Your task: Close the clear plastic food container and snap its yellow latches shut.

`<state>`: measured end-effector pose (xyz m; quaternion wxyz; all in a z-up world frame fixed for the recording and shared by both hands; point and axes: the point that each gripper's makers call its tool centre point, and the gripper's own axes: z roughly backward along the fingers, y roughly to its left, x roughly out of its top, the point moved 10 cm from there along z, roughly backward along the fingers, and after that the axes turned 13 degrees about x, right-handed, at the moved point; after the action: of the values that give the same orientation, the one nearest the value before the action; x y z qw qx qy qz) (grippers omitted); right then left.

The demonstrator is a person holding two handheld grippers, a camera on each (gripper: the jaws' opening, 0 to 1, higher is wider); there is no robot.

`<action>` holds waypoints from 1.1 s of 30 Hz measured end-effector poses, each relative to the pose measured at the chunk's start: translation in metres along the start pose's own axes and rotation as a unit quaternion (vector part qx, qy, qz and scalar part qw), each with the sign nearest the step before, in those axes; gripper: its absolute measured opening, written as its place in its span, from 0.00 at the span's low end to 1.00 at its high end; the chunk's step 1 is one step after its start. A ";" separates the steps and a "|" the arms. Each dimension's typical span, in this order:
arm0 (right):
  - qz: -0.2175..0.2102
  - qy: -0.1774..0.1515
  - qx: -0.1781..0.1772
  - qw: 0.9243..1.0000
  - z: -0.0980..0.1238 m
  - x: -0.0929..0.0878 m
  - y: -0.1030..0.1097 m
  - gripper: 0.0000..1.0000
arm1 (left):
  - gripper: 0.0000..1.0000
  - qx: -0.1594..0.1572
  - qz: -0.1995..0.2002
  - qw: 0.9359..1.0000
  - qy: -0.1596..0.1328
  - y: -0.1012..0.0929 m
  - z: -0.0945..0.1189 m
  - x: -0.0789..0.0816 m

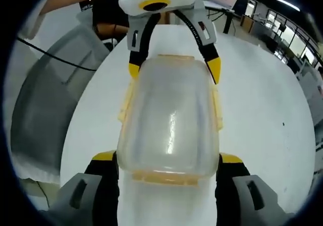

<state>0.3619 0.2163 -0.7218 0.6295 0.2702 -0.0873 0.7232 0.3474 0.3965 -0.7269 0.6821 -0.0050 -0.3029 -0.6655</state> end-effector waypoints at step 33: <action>0.025 0.054 -0.019 0.998 0.017 0.003 -0.070 0.77 | 0.84 0.016 0.013 1.000 0.011 0.068 -0.031 -0.010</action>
<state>0.4335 0.2248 -0.7213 0.6200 0.2163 -0.0732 0.7506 0.4224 0.4005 -0.7297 0.6940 0.0089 -0.3061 -0.6516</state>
